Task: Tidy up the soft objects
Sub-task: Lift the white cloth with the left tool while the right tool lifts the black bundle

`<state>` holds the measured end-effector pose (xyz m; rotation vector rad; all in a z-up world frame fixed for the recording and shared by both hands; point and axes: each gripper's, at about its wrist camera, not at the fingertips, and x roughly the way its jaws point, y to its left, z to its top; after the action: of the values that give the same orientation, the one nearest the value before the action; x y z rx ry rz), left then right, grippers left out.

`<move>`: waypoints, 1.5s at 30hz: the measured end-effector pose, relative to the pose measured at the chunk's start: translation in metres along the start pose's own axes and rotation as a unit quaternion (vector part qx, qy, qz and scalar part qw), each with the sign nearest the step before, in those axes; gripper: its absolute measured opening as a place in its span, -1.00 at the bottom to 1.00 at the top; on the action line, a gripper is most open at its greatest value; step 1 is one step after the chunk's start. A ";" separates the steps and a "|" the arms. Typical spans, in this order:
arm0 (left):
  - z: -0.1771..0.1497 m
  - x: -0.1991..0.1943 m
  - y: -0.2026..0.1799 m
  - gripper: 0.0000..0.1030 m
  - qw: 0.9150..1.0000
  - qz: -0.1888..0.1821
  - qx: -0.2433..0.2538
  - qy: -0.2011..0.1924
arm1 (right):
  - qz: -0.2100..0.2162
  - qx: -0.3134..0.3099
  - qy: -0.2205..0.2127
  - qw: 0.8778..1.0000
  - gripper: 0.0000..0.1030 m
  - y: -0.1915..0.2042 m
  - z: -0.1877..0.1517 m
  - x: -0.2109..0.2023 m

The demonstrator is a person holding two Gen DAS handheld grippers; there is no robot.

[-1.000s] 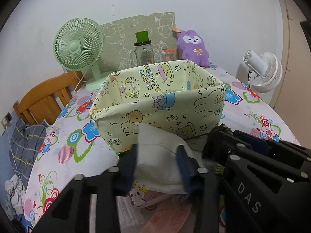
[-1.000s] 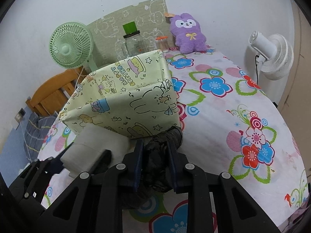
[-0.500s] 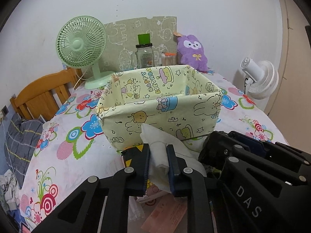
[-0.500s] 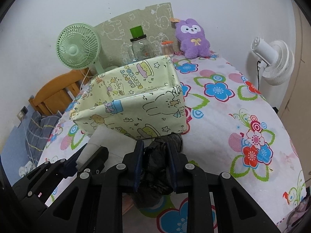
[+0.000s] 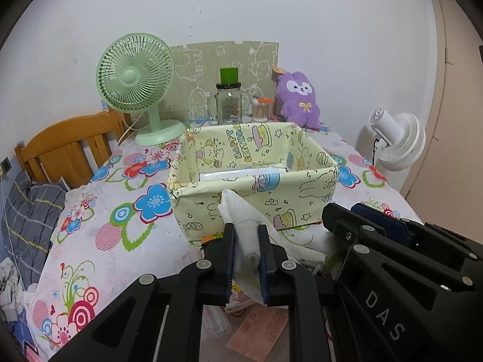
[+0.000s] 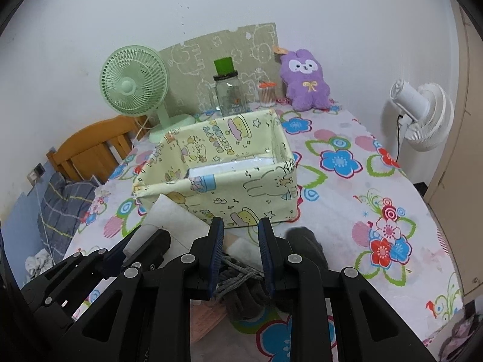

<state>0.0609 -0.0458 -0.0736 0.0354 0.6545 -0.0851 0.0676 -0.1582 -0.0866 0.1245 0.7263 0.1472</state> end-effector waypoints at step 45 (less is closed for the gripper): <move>-0.019 0.040 -0.057 -0.79 0.998 -0.030 0.040 0.037 | -0.107 0.048 0.027 0.993 0.35 -0.089 -0.024 0.019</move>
<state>0.0762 -0.1044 -0.1132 0.0957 0.7256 -0.1689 0.0734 -0.2404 -0.1312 0.1342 0.7963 -0.0893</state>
